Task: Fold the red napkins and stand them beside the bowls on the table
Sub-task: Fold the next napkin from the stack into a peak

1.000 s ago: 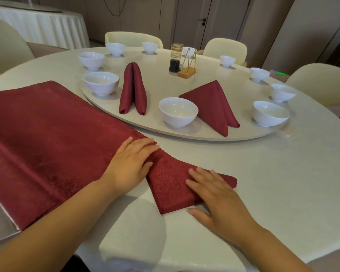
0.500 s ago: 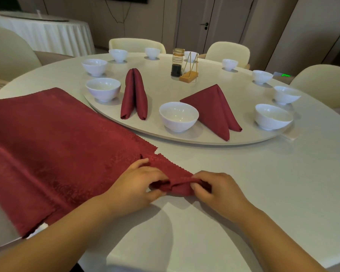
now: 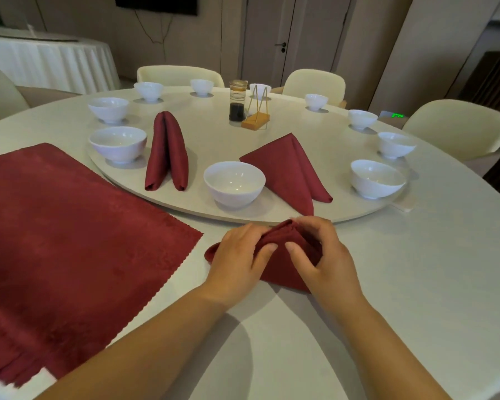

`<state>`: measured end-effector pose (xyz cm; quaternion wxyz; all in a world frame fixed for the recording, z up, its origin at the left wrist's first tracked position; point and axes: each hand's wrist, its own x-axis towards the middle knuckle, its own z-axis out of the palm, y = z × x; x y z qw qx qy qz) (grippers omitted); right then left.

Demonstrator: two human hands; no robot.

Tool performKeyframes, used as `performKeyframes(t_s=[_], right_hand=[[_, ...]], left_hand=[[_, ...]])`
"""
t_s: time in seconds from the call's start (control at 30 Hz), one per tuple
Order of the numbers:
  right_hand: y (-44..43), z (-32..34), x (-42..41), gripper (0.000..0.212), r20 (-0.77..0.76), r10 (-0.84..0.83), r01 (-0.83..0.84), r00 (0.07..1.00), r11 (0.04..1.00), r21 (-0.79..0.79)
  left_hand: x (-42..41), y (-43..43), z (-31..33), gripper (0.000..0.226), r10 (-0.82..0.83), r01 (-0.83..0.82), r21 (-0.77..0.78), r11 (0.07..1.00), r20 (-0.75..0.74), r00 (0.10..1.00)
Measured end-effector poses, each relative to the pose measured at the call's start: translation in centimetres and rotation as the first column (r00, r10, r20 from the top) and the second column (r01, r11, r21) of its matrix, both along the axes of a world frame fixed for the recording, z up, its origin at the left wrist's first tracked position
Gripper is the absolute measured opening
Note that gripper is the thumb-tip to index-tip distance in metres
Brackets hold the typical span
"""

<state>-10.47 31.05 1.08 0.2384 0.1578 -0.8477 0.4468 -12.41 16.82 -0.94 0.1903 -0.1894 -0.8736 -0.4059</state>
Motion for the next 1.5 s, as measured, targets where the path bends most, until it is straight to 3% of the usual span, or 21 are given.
performKeyframes(t_s=[0.13, 0.23, 0.33, 0.43, 0.57, 0.67, 0.73, 0.83, 1.0, 1.33, 1.43, 1.5], right_hand=[[0.2, -1.1, -0.8, 0.046, -0.028, -0.048, 0.049, 0.998, 0.998, 0.033], [0.6, -1.5, -1.0, 0.037, -0.02, -0.03, 0.03, 0.999, 0.999, -0.02], [0.9, -1.7, -0.8, 0.022, -0.012, -0.046, 0.045, 0.999, 0.998, -0.053], [1.0, -1.8, -0.8, 0.022, 0.007, -0.092, 0.093, 0.996, 0.991, -0.101], [1.3, -2.1, -1.3, 0.019, 0.011, -0.115, 0.115, 0.993, 0.987, -0.115], [1.4, -2.2, -1.3, 0.029, 0.012, -0.11, 0.111, 0.994, 0.989, -0.099], [1.5, -2.2, -1.3, 0.016, 0.025, -0.113, 0.115, 0.993, 0.988, -0.101], [1.6, -2.1, -1.0, 0.022, 0.017, -0.128, 0.129, 0.992, 0.987, -0.091], [1.8, -1.8, -0.8, 0.03, 0.019, -0.121, 0.122, 0.992, 0.99, -0.073], [1.2, -1.8, -0.9, 0.021, 0.022, -0.166, 0.168, 0.986, 0.978, -0.125], [0.7, -1.7, -1.0, 0.016, 0.02, -0.153, 0.155, 0.988, 0.98, -0.122], [0.7, -1.7, -1.0, 0.015, 0.012, -0.151, 0.152, 0.988, 0.981, -0.118]], left_hand=[[-0.3, -0.3, -0.6, 0.065, -0.056, 0.057, -0.042, 0.997, 0.016, 0.998], [-1.2, -1.9, -0.5, 0.053, -0.107, 0.105, -0.031, 0.994, -0.063, 0.992], [-2.8, -4.1, -1.0, 0.06, -0.009, 0.008, -0.04, 0.999, -0.045, 0.999], [-3.4, -5.1, -1.6, 0.076, 0.069, -0.063, -0.086, 0.994, 0.062, 0.996], [-4.0, -5.2, -1.8, 0.091, 0.137, -0.09, -0.292, 0.952, 0.145, 0.98], [-4.0, -4.9, -1.8, 0.097, 0.222, -0.136, -0.443, 0.886, 0.15, 0.963], [-3.9, -4.7, -1.6, 0.085, 0.255, -0.155, -0.481, 0.863, 0.151, 0.955], [-3.8, -4.6, -1.1, 0.051, 0.298, -0.174, -0.534, 0.827, 0.155, 0.942], [-3.5, -4.5, -0.6, 0.051, 0.384, -0.231, -0.606, 0.761, 0.134, 0.914], [-3.7, -6.2, -1.3, 0.057, 0.561, -0.364, -0.671, 0.646, 0.094, 0.822], [-3.9, -6.3, -1.5, 0.063, 0.534, -0.453, -0.541, 0.709, -0.009, 0.845], [-3.7, -5.6, -1.7, 0.059, 0.357, -0.354, -0.45, 0.82, -0.082, 0.93]])
